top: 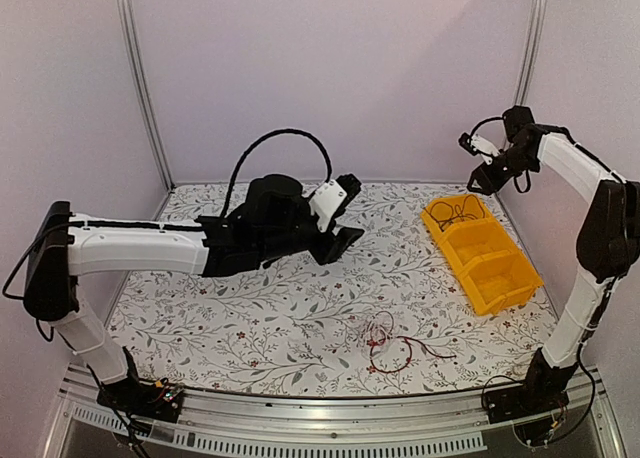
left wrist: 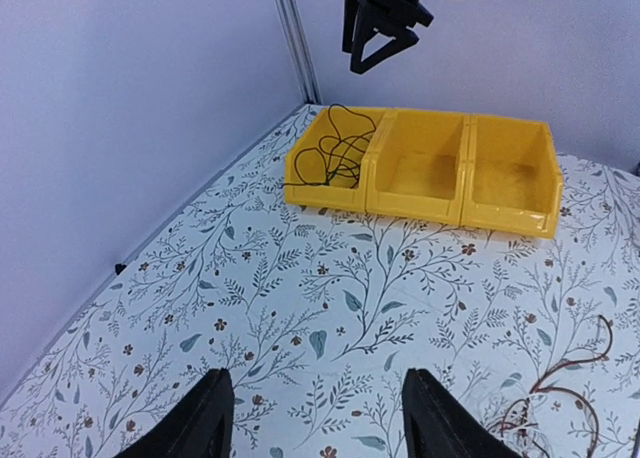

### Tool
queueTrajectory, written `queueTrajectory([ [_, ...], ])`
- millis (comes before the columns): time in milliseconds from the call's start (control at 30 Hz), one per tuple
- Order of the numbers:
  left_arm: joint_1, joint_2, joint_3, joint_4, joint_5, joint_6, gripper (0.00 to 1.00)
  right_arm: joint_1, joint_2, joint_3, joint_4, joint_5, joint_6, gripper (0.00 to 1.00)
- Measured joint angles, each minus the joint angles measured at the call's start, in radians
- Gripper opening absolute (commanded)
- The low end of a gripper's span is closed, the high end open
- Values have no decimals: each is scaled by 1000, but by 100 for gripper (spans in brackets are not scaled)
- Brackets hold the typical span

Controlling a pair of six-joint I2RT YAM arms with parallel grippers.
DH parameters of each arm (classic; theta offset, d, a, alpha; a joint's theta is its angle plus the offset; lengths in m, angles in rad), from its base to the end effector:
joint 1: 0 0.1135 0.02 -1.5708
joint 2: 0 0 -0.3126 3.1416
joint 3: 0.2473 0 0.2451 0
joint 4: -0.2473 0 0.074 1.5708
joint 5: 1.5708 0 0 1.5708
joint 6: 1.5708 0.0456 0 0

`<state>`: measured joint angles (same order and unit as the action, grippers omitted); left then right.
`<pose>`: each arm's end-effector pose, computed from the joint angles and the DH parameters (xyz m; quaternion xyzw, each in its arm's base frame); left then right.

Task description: Untangle the cables

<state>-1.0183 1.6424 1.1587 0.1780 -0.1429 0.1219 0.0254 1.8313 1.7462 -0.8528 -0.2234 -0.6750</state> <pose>0.2124 -0.3322 0.3320 0.3987 0.7000 -0.2037 0.5564 0.4121 0.0206 0.3596 -0.3566 0.8752 0.0017 0.3269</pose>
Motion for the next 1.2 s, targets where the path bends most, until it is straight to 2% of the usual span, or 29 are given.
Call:
queueTrajectory([
  [233,-56,156,134,-145,66,-95,56,123,-148,-379,92,-313,19,51],
  [367,-66,160,65,-165,158,-195,60,235,-245,-527,83,-389,-61,55],
  [567,-66,158,-94,-135,271,-347,60,486,-407,-747,63,-304,-154,62],
  [700,-66,158,-129,-87,249,-419,60,617,-417,-824,26,-229,-179,65],
  [1067,-45,74,-237,-34,22,-539,60,739,-388,-904,-13,-70,-119,70],
  [1133,-43,50,-242,-22,-6,-548,60,748,-364,-921,-14,-40,-98,69],
  [1200,-43,35,-242,-10,-27,-554,60,751,-347,-930,-15,-20,-79,64],
])
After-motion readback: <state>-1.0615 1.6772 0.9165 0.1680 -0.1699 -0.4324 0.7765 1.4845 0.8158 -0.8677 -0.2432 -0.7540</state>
